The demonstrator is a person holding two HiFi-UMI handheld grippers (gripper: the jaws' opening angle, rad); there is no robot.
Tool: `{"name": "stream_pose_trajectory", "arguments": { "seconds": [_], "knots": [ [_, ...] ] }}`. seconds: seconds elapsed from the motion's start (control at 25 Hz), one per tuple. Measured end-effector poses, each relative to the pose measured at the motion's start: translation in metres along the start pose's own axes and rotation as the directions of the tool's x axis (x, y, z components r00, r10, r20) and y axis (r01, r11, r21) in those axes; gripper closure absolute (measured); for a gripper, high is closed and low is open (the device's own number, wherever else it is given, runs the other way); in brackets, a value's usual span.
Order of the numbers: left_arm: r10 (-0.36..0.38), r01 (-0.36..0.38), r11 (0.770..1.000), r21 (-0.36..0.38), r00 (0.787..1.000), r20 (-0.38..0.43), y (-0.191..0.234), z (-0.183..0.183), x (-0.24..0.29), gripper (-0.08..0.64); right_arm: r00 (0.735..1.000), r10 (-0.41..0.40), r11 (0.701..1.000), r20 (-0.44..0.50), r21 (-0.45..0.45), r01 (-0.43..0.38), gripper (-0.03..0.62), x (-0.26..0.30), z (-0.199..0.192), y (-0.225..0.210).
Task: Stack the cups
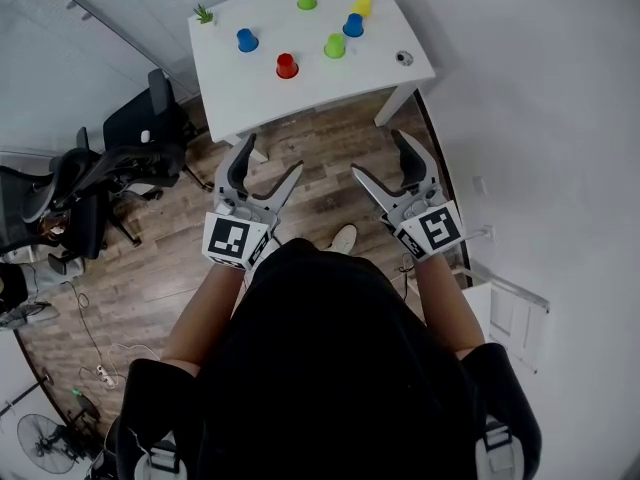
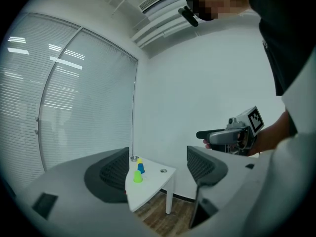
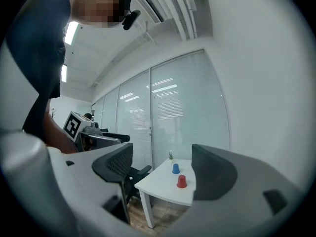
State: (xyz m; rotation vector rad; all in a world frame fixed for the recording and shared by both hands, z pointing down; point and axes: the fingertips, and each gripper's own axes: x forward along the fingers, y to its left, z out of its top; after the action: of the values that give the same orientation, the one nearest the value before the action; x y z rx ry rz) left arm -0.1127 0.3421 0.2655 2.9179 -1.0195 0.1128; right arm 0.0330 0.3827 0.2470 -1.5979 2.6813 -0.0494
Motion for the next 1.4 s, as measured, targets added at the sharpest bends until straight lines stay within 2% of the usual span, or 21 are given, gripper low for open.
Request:
{"name": "stream_pose_trajectory", "arguments": {
  "seconds": [0.28,0.56,0.88,1.12,1.4],
  "knots": [
    [0.068,-0.068,0.998,0.017,0.998,-0.017,-0.015,0.000,0.042,0.193,0.998,0.058,0.998,-0.006,0.007,-0.058,0.236,-0.006,-0.004,-0.049],
    [0.105,-0.105,0.994,0.005,0.994,-0.017,-0.001,-0.003,0.075,0.195,0.996,0.087,0.996,-0.026,0.002,-0.087,0.236,0.017,-0.012,-0.081],
    [0.110,-0.110,0.994,-0.026,0.994,-0.023,0.058,-0.024,0.124,0.196,0.992,0.102,0.995,-0.077,0.016,-0.101,0.236,0.080,-0.034,-0.118],
    [0.083,-0.088,0.994,-0.057,0.993,-0.085,0.125,-0.053,0.157,0.198,0.984,0.105,0.994,-0.147,0.036,-0.100,0.236,0.153,-0.055,-0.139],
    [0.038,-0.044,0.998,-0.045,0.991,-0.126,0.187,-0.081,0.188,0.199,0.976,0.085,0.996,-0.201,0.036,-0.079,0.247,0.227,-0.079,-0.154]
  ]
}}
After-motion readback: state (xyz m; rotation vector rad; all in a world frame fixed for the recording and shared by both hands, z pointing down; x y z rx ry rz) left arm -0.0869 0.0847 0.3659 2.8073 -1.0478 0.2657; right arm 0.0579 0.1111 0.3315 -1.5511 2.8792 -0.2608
